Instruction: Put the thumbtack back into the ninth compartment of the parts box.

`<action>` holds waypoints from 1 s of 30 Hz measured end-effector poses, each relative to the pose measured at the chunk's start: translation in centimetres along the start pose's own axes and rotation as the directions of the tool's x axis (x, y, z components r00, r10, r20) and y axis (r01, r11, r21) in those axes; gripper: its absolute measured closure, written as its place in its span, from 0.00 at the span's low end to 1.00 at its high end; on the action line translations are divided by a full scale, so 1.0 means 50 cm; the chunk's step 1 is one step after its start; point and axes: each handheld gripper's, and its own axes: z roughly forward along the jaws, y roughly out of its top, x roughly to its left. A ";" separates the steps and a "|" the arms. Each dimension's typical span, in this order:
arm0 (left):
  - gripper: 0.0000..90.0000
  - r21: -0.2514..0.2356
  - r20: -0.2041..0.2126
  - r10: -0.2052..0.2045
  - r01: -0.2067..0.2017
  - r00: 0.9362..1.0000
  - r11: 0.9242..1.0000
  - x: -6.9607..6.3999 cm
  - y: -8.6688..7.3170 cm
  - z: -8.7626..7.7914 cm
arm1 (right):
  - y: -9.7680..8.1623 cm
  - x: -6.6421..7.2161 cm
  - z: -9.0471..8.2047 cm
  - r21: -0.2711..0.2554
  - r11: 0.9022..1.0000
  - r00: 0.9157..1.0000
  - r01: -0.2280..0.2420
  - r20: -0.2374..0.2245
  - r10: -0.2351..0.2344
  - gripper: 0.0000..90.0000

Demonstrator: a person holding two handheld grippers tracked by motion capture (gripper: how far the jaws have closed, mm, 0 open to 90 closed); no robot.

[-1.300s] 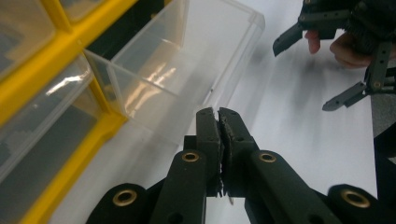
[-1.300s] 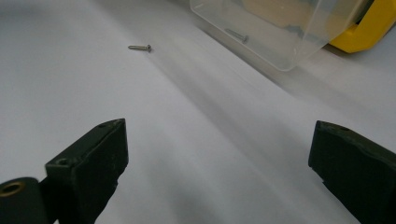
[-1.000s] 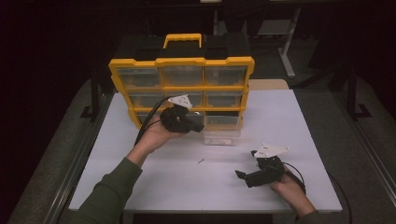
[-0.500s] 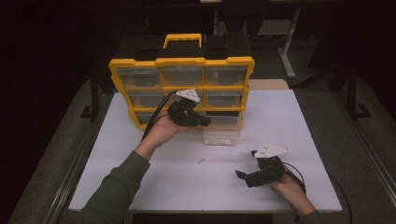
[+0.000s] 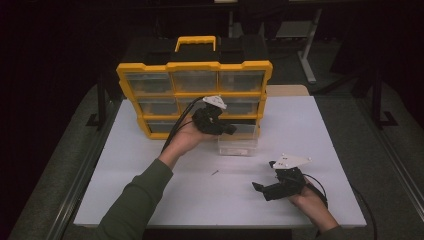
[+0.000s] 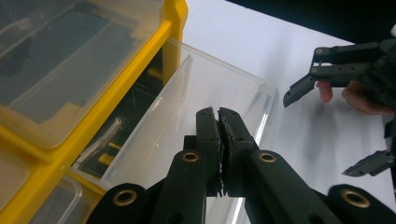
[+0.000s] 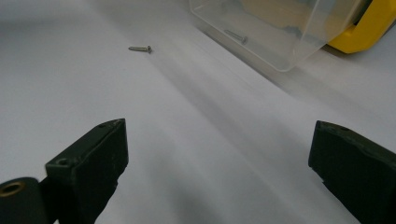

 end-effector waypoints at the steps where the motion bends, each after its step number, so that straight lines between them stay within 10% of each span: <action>1: 0.97 0.000 0.000 0.000 0.000 1.000 1.000 0.000 0.000 0.000 | 0.000 0.000 0.000 0.000 1.000 1.000 0.000 0.000 0.000 0.04; 14: 0.97 0.028 0.011 -0.009 0.009 1.000 1.000 0.006 -0.005 0.045 | 0.000 0.000 0.000 0.000 1.000 1.000 0.000 -0.002 0.000 0.04; 30: 1.00 0.017 0.006 -0.008 0.007 1.000 1.000 0.005 -0.002 0.010 | -0.001 0.000 0.000 0.001 1.000 1.000 -0.004 -0.002 0.004 0.04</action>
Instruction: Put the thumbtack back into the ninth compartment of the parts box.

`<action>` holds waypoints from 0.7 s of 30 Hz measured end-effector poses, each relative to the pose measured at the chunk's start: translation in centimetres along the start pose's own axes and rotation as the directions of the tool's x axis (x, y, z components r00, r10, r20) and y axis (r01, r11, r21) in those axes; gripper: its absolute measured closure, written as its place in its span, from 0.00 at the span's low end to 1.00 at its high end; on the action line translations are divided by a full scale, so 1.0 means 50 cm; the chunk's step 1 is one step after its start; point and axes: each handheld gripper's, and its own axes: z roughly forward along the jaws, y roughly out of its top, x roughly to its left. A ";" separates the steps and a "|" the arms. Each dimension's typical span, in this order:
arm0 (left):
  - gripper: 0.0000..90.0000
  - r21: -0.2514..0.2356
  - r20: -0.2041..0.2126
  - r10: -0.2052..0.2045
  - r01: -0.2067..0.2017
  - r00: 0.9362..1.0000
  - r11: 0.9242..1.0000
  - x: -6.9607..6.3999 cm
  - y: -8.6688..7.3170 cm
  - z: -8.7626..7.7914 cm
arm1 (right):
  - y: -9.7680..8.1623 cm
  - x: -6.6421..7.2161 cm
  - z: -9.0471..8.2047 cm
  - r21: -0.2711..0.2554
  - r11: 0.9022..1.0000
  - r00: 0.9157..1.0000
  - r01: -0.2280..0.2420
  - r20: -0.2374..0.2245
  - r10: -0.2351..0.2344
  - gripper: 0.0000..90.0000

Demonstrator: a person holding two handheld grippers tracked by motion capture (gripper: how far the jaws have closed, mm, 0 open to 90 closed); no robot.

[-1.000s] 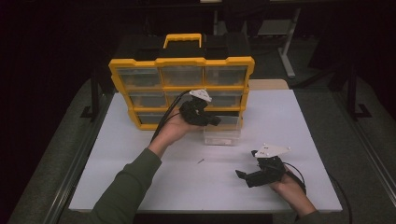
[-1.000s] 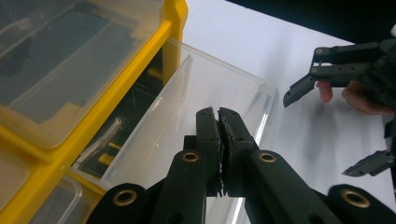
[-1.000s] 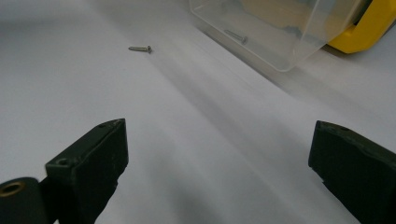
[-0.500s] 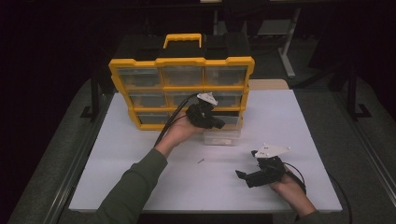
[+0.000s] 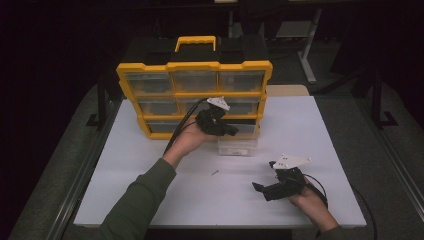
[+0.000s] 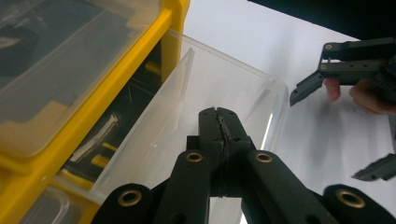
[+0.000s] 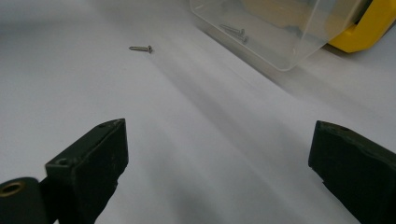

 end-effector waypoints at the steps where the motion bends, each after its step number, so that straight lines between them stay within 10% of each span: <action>1: 1.00 -0.002 -0.002 0.000 0.000 1.000 1.000 -0.001 0.000 -0.004 | 0.000 0.000 0.000 0.001 1.000 1.000 0.000 0.000 0.000 0.04; 21: 1.00 -0.042 -0.020 -0.011 0.010 1.000 0.999 -0.026 -0.060 -0.096 | -0.001 0.001 0.001 0.002 1.000 1.000 0.001 0.004 -0.001 0.04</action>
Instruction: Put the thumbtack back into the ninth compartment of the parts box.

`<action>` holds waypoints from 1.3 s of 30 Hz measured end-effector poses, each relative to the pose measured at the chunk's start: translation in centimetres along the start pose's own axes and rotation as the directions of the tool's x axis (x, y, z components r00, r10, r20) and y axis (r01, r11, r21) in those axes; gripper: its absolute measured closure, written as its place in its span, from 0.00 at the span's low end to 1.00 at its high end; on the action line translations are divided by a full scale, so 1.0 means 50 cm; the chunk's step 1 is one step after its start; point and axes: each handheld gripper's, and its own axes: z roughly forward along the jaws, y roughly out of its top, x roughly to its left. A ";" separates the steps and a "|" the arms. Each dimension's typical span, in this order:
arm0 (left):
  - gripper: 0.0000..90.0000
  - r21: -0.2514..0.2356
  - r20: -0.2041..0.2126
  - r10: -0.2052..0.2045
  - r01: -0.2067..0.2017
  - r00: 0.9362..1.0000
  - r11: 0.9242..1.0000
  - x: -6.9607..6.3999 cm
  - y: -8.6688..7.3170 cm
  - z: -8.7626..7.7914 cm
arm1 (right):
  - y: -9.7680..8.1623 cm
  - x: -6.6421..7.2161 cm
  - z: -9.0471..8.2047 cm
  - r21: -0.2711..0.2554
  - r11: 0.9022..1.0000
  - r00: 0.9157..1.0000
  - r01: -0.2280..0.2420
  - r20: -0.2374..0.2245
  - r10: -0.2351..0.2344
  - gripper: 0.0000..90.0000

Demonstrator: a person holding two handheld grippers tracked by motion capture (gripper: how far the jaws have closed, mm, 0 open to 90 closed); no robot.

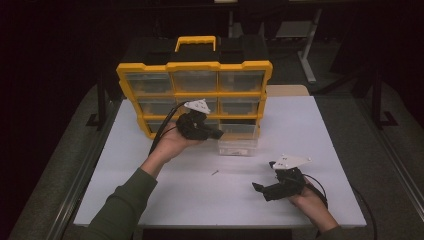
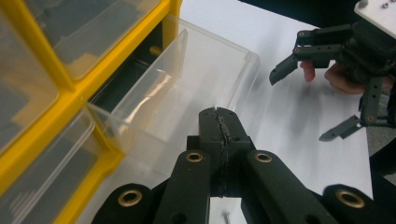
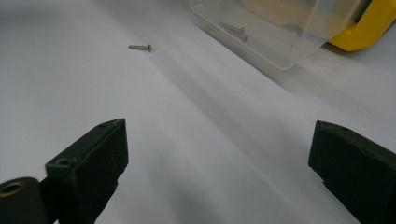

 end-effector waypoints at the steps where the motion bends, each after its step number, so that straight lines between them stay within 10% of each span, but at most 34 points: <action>1: 1.00 -0.001 -0.004 0.003 -0.003 1.000 1.000 0.000 -0.004 -0.004 | 0.000 0.000 0.000 0.000 1.000 1.000 0.001 0.000 -0.001 0.04; 17: 0.92 -0.024 -0.033 -0.060 0.059 0.998 0.998 -0.010 -0.097 -0.010 | 0.000 0.000 0.000 0.000 1.000 1.000 0.001 0.002 -0.001 0.04; 39: 0.76 0.026 -0.003 -0.063 0.063 0.998 0.998 -0.045 -0.171 0.074 | 0.000 0.000 0.000 0.000 1.000 1.000 0.006 -0.002 -0.006 0.05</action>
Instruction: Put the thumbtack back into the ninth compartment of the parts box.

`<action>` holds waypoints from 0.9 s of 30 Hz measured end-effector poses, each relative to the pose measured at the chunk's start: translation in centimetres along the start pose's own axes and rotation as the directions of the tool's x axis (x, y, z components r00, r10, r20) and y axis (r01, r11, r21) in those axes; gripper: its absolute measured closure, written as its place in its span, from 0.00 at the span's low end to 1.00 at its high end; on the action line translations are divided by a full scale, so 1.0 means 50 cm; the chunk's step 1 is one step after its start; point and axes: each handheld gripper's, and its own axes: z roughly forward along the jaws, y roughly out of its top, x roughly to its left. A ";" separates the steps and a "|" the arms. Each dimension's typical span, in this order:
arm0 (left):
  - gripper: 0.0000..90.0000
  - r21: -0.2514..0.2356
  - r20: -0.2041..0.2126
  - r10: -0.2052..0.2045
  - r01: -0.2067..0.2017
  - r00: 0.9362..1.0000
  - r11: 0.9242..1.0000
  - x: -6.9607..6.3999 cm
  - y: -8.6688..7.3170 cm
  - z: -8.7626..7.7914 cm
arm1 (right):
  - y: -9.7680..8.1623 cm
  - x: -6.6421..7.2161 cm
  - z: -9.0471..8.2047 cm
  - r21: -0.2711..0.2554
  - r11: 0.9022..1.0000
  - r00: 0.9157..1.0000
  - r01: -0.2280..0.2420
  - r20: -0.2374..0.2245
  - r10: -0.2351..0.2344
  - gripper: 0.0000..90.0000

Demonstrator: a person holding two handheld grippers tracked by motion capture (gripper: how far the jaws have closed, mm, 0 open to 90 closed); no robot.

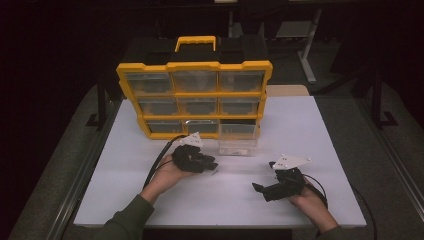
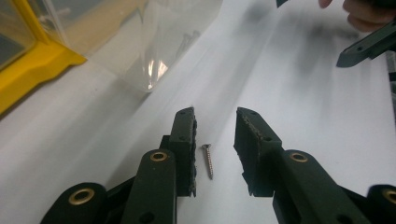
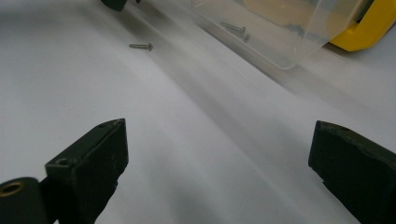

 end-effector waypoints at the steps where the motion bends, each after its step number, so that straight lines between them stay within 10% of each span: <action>1: 0.76 0.004 -0.003 0.002 -0.002 1.000 1.000 -0.001 -0.001 0.004 | 0.000 0.000 0.000 0.000 1.000 1.000 -0.001 0.001 0.001 0.04; 27: 0.90 0.068 -0.036 0.006 -0.004 0.999 0.998 -0.005 -0.024 0.056 | 0.000 0.000 0.002 0.005 1.000 1.000 -0.002 -0.001 0.002 0.04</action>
